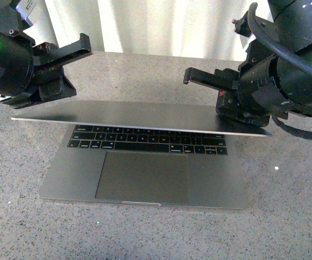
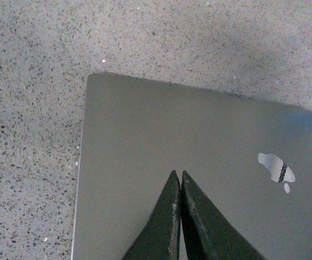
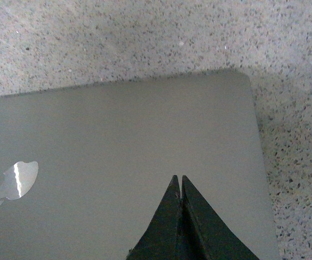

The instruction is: Close laptop

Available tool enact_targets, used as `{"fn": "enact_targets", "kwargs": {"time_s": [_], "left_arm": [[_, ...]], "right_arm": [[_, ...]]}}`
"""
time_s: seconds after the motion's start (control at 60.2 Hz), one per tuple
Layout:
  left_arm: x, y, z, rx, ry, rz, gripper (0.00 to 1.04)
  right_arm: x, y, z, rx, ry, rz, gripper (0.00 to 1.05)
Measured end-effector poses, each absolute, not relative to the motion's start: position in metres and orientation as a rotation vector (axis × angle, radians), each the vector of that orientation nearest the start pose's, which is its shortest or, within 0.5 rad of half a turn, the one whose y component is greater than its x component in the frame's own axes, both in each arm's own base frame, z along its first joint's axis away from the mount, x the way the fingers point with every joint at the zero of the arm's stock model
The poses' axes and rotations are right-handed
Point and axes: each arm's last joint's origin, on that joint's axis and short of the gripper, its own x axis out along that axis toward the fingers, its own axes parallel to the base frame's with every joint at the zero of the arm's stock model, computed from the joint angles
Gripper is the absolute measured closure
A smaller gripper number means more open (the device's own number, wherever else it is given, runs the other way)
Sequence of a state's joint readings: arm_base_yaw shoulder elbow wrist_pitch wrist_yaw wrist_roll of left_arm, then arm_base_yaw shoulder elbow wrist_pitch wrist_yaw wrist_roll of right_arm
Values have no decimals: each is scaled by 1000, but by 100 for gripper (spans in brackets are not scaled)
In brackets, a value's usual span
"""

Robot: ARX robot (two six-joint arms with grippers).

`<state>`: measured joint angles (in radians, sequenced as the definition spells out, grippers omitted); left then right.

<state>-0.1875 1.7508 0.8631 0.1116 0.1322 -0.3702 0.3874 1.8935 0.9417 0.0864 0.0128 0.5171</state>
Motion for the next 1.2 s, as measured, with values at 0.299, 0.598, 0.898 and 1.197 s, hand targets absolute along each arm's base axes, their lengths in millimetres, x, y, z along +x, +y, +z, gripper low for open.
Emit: {"fn": "enact_targets", "kwargs": {"time_s": [0.299,0.598,0.898,1.197], "left_arm": [[328,-63,133,-345,844,-144,101],[325,-63,121,-389,864,-140,101],[321,-62,105,-429,882,-129,101],[319,-60,88,-472,902,-120,101]], "right_arm": [[326,136,108,309,933,112,104],[320,137,96,307,964,103,104],[319,138,89,306,971,102,104],[317,137,79,306,982,105,104]]}}
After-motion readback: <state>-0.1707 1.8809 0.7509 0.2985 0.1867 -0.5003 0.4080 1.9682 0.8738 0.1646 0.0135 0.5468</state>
